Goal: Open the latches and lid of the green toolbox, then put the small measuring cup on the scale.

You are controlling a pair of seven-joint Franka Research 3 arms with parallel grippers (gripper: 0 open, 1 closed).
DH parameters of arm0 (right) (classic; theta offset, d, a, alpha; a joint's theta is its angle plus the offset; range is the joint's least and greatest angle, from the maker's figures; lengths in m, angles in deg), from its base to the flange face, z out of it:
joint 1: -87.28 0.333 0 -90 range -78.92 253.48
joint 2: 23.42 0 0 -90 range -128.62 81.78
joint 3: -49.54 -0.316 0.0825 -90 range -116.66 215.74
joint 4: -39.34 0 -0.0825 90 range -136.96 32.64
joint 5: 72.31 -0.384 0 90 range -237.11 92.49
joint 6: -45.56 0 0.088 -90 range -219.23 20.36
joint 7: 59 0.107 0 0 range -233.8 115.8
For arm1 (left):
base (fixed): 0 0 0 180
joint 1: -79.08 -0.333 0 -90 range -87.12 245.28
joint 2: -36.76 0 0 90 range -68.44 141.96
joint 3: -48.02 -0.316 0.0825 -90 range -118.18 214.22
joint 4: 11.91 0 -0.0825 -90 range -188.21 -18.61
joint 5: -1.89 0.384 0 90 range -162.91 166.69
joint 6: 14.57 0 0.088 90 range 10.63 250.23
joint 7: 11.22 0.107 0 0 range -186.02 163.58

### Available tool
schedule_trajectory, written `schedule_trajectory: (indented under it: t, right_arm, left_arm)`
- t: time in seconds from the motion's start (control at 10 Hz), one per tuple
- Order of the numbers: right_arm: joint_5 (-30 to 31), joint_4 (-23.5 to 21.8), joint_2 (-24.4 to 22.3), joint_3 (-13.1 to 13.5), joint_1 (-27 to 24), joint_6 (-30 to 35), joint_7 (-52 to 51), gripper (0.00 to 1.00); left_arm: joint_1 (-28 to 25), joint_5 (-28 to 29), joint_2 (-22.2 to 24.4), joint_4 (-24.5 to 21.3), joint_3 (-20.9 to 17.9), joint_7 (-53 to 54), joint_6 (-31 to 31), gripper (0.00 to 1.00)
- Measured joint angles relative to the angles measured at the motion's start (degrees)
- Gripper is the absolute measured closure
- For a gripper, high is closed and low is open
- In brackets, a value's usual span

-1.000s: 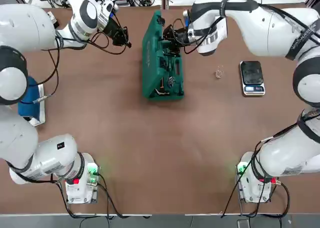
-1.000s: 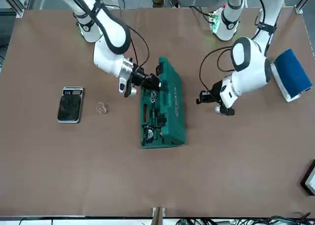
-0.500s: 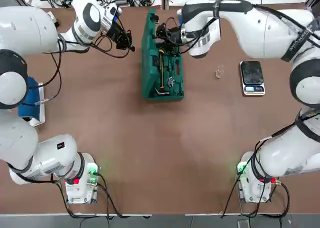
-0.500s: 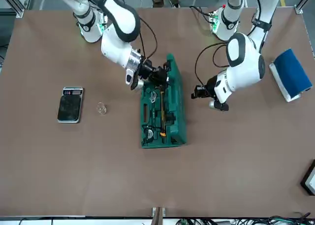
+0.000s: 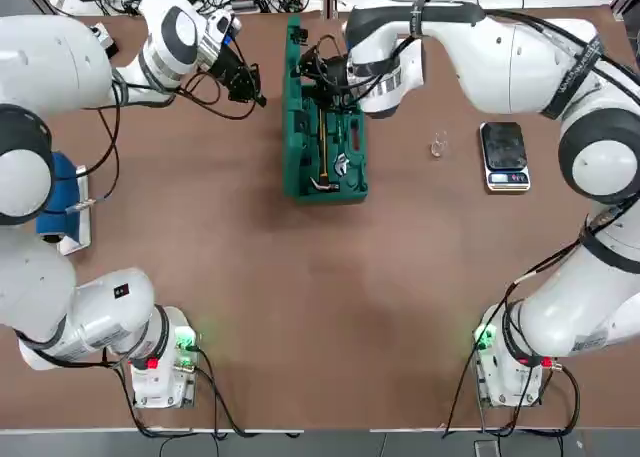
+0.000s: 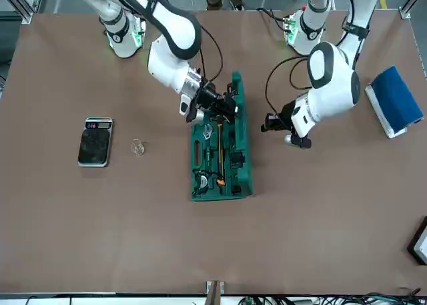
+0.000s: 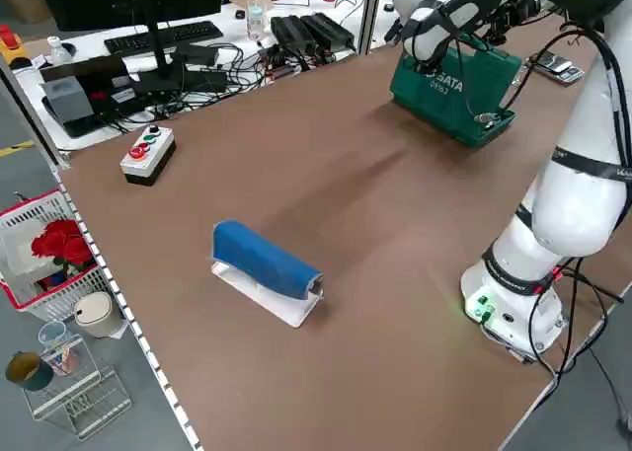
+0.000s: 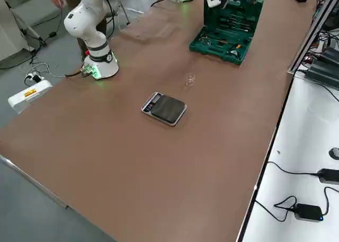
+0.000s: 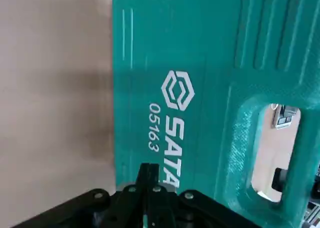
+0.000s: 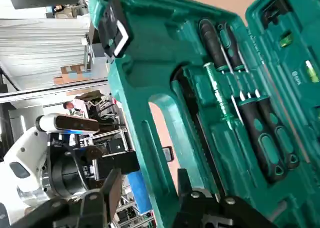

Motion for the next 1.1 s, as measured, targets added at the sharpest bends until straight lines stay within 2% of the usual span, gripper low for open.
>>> schedule_trajectory:
  t: [0.2,0.5,0.9,1.0,1.1]
  right_arm:
    - [-0.11,2.52,1.74,-1.00,1.44,-2.25,0.40,0.44]
    - [-1.50,5.60,2.79,-1.28,3.83,-3.71,0.79,0.41]
    - [-0.21,6.82,3.09,-0.93,2.65,-4.11,0.54,0.37]
    - [1.69,6.79,3.18,-0.86,1.35,-3.58,0.45,0.30]
    - [4.52,6.70,3.32,-0.67,-0.19,-1.76,0.26,0.17]
  left_arm:
    - [-2.12,-1.06,1.35,-0.04,-0.01,1.50,-2.80,0.99]
    - [-2.24,-5.94,2.00,-0.25,-0.07,2.36,-2.74,0.99]
    - [-2.16,-6.82,2.05,-0.38,-0.03,2.38,-2.53,0.99]
    - [-2.17,-6.82,2.05,-0.41,-0.03,2.38,-2.50,0.99]
    - [-2.20,-6.82,2.07,-0.47,-0.04,2.38,-2.48,0.99]
